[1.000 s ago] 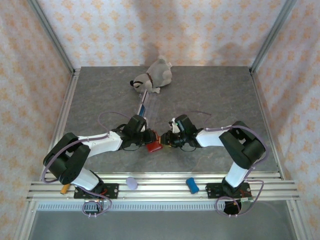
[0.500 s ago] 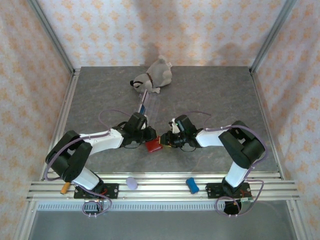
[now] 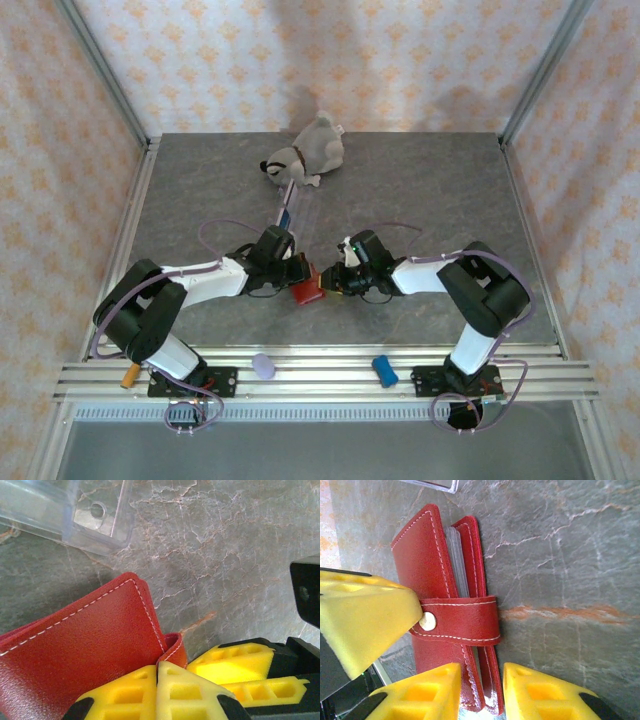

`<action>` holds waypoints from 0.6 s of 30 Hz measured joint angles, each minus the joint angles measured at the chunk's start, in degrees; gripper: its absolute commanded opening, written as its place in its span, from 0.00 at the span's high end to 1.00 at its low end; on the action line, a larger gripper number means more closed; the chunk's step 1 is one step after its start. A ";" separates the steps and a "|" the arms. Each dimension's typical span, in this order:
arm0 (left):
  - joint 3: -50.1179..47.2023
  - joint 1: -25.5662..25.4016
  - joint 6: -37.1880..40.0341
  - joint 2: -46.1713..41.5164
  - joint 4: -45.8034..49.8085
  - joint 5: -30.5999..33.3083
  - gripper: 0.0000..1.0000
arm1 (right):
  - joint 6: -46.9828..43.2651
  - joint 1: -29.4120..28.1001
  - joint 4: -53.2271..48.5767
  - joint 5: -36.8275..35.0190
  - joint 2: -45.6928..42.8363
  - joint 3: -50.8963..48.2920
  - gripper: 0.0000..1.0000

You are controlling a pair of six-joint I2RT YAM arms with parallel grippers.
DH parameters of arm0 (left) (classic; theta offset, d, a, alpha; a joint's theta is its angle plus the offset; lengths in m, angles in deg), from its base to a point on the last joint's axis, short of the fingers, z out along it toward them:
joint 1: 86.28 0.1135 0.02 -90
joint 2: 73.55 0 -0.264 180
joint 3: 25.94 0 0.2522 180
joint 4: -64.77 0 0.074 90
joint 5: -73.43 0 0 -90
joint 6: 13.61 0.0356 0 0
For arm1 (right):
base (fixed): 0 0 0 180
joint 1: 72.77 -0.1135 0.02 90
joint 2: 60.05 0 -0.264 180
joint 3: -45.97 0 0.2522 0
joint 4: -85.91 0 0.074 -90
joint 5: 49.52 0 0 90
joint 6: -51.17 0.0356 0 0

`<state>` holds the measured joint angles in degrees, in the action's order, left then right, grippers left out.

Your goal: Put the credit cards into the card holder

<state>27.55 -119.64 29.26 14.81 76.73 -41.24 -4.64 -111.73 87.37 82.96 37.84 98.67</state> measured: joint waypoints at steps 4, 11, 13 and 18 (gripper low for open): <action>0.00 0.52 0.68 -1.25 1.20 0.02 1.00 | -0.85 0.00 -0.39 -0.07 0.00 0.00 0.75; 0.00 1.18 1.18 -2.49 2.23 0.02 1.00 | -1.97 0.00 -0.66 -0.22 0.00 0.00 0.75; 0.00 1.27 1.20 -2.49 2.43 0.02 1.00 | -2.12 0.00 -0.68 -0.22 0.00 0.00 0.75; 0.00 1.27 1.20 -2.49 2.47 0.02 1.00 | -2.19 0.00 -0.76 -0.24 0.00 0.02 0.75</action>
<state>27.55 -118.37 30.46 12.32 79.20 -41.22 -6.82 -111.73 86.61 82.72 37.84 98.69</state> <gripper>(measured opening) 0.051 0.252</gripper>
